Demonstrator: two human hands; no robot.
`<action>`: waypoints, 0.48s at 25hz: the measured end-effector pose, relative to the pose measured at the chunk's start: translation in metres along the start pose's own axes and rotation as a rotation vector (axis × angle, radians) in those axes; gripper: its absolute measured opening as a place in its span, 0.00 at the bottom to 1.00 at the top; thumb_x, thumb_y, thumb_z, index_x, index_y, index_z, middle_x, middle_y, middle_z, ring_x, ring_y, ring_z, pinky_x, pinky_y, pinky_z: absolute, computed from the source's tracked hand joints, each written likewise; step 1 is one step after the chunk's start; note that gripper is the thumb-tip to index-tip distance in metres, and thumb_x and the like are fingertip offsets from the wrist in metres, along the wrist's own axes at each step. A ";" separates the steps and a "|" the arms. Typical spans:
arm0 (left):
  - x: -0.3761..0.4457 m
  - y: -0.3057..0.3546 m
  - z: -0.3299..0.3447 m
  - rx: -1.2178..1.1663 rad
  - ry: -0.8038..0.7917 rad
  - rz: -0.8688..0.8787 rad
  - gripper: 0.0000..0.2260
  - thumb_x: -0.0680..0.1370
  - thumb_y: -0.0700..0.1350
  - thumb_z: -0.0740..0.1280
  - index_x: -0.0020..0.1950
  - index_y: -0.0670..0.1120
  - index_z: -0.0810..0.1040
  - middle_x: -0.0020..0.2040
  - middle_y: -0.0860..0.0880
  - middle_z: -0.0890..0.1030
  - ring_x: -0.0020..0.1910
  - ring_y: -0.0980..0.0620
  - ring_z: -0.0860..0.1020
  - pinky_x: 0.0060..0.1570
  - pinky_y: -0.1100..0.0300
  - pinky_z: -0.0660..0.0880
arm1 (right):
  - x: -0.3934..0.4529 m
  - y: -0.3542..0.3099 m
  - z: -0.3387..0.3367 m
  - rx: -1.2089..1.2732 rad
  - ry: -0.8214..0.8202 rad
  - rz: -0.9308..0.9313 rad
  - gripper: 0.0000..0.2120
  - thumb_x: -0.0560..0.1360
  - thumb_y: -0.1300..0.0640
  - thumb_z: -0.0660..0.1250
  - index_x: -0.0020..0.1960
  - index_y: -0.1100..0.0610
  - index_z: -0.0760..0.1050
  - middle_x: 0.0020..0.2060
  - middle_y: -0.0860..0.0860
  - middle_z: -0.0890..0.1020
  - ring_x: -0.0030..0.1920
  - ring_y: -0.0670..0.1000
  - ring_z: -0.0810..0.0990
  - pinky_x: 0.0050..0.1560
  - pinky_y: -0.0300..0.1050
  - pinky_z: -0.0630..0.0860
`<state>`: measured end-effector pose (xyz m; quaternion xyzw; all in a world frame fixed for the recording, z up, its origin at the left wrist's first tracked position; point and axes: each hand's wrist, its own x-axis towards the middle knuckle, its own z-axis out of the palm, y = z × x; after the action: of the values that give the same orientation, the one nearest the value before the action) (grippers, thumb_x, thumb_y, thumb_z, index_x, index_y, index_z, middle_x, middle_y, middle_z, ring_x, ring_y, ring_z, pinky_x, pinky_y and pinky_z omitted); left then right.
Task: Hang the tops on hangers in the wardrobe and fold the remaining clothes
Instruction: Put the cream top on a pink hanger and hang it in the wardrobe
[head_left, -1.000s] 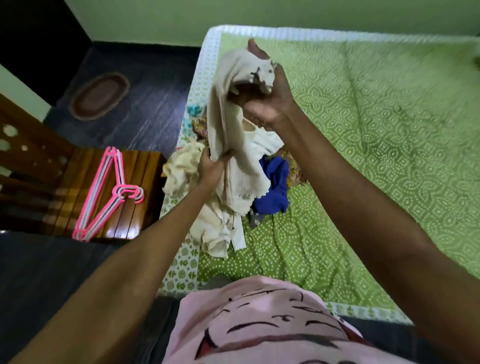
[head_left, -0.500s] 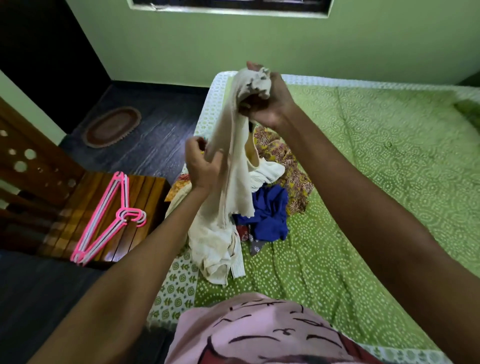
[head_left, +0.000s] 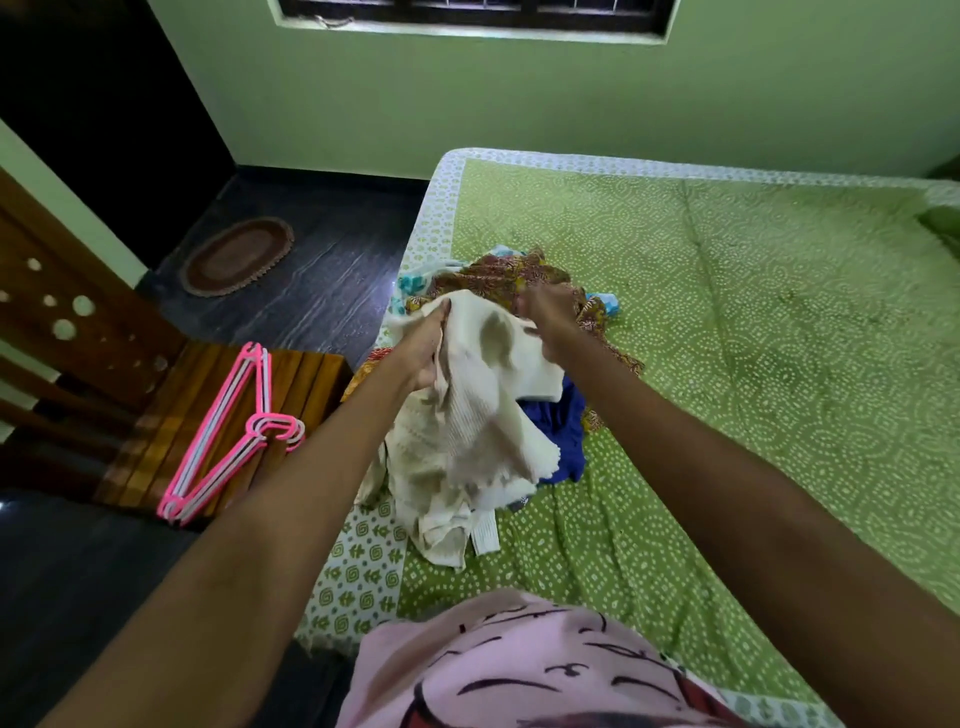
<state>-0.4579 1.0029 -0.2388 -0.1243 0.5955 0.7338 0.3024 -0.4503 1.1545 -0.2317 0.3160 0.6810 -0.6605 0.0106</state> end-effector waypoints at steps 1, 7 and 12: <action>0.000 -0.001 -0.002 -0.022 -0.028 -0.019 0.22 0.82 0.55 0.54 0.67 0.40 0.70 0.49 0.45 0.80 0.45 0.49 0.79 0.43 0.58 0.78 | 0.004 0.030 -0.011 -0.001 0.029 0.104 0.08 0.76 0.58 0.61 0.38 0.56 0.68 0.31 0.51 0.70 0.31 0.49 0.68 0.28 0.39 0.65; -0.013 -0.010 0.008 -0.120 -0.189 -0.081 0.21 0.81 0.57 0.55 0.52 0.42 0.78 0.45 0.45 0.83 0.42 0.50 0.82 0.48 0.56 0.76 | -0.022 0.157 -0.049 0.195 -0.023 0.736 0.20 0.75 0.43 0.63 0.48 0.62 0.67 0.45 0.58 0.72 0.46 0.57 0.74 0.51 0.54 0.71; -0.033 -0.005 0.019 -0.206 -0.203 -0.018 0.29 0.72 0.64 0.62 0.56 0.39 0.80 0.54 0.40 0.81 0.52 0.45 0.79 0.61 0.49 0.71 | -0.059 0.184 -0.023 0.748 -0.266 0.924 0.37 0.67 0.41 0.72 0.63 0.66 0.65 0.56 0.64 0.73 0.61 0.65 0.72 0.55 0.65 0.72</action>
<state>-0.4254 1.0115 -0.2199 -0.0851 0.4823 0.7971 0.3532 -0.3119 1.1378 -0.3673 0.4759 0.1881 -0.8159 0.2693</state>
